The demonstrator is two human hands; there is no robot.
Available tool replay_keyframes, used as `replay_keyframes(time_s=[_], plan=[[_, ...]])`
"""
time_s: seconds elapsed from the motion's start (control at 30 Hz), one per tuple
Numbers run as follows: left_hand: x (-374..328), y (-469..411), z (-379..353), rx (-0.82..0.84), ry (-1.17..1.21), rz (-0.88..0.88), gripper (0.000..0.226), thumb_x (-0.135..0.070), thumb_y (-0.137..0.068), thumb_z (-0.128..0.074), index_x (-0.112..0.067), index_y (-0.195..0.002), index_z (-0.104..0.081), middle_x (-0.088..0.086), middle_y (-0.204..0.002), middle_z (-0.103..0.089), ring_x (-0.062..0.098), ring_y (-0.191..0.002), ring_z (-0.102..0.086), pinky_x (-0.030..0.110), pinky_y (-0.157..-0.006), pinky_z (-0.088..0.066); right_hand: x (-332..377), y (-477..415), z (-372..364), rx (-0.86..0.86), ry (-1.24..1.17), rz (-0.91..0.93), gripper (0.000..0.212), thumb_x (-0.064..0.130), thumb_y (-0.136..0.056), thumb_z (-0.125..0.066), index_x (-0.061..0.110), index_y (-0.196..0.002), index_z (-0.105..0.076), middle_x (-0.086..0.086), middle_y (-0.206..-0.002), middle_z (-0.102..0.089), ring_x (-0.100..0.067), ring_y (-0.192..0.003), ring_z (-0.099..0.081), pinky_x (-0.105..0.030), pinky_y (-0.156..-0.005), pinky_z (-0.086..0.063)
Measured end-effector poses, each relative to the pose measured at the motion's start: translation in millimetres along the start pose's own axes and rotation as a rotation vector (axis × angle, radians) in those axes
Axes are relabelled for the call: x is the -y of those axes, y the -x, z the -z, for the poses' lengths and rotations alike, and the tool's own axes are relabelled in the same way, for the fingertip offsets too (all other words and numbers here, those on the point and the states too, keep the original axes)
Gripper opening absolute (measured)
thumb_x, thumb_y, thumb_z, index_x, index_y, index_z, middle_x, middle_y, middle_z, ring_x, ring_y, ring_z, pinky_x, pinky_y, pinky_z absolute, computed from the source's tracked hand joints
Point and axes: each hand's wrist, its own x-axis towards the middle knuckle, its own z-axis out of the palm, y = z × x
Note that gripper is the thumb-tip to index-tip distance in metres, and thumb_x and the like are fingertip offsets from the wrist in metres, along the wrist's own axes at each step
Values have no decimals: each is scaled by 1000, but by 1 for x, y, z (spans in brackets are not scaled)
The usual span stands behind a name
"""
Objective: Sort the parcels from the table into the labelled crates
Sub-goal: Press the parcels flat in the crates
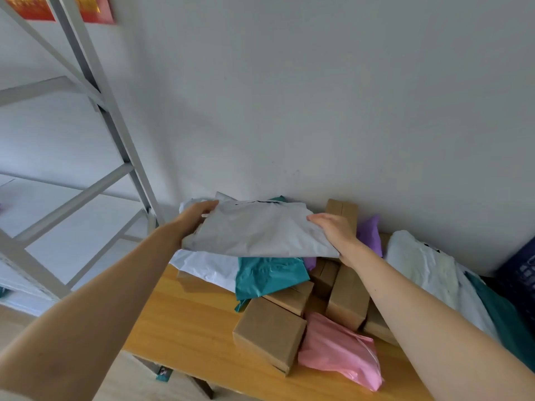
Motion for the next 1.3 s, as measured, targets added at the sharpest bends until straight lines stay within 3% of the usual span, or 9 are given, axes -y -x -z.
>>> replay_keyframes(time_s=[0.17,0.27,0.4,0.5,0.67,0.9,1.0,1.1,1.3], plan=[[4,28,-3,24,288,-95,35,-9,-95,-58,-6,-129,-52,3,-110,-58,15,-94,-60,13,-75,-48,7,31,27,57,-295,5,25,10,-99,-44,2,-110,-65,-18,-113,-63,-32,-104,-60,-43,-89,-51],[1,53,-11,86,280,-70,29,-13,-102,-31,1,-112,-53,21,-103,-65,33,-100,-65,35,-76,-54,13,42,32,32,-266,-7,32,-8,-95,-37,4,-117,-57,-14,-110,-64,-29,-100,-62,-40,-88,-52],[-3,74,-14,127,198,-101,34,8,-91,-32,8,-116,-55,28,-113,-63,37,-105,-64,37,-83,-57,13,55,40,60,-31,130,31,-3,-88,-62,10,-116,-60,-7,-110,-67,-22,-106,-62,-40,-91,-54],[-8,83,-19,71,127,-175,26,17,-86,-45,9,-104,-62,25,-112,-64,31,-100,-67,28,-74,-60,15,64,43,11,-41,180,29,14,-86,-70,13,-113,-62,-3,-104,-67,-19,-99,-63,-29,-79,-53],[-11,90,-23,-77,-105,-325,21,-2,-86,-67,-1,-107,-67,8,-94,-69,18,-84,-65,21,-65,-54,24,70,41,-50,-29,191,28,24,-92,-64,6,-114,-61,-10,-107,-65,-16,-87,-61,-23,-71,-46],[-20,89,-19,-172,-223,-460,11,-13,-89,-66,-17,-80,-63,2,-90,-64,22,-91,-56,34,-87,-43,30,78,36,-112,-42,195,32,25,-91,-65,3,-114,-62,-14,-97,-66,-18,-76,-59,-24,-61,-45],[-24,87,-20,-162,-256,-501,6,-14,-93,-59,-10,-89,-60,4,-85,-62,21,-82,-55,31,-77,-44,32,82,33,-219,80,174,40,20,-90,-66,7,-126,-52,-9,-112,-61,-22,-95,-59,-31,-75,-52],[-28,82,-22,-166,-293,-550,6,-14,-93,-57,-10,-89,-57,4,-83,-58,16,-69,-50,22,-60,-41,36,87,34,-331,209,185,55,15,-89,-66,9,-135,-37,-5,-115,-50,-19,-99,-52,-25,-76,-46],[-37,75,-26,-133,-365,-621,18,-14,-91,-62,-20,-74,-58,-4,-73,-56,8,-62,-48,16,-55,-39,56,96,28,-517,541,392,63,7,-83,-63,10,-137,-32,-10,-136,-36,-26,-118,-46,-34,-85,-44]])
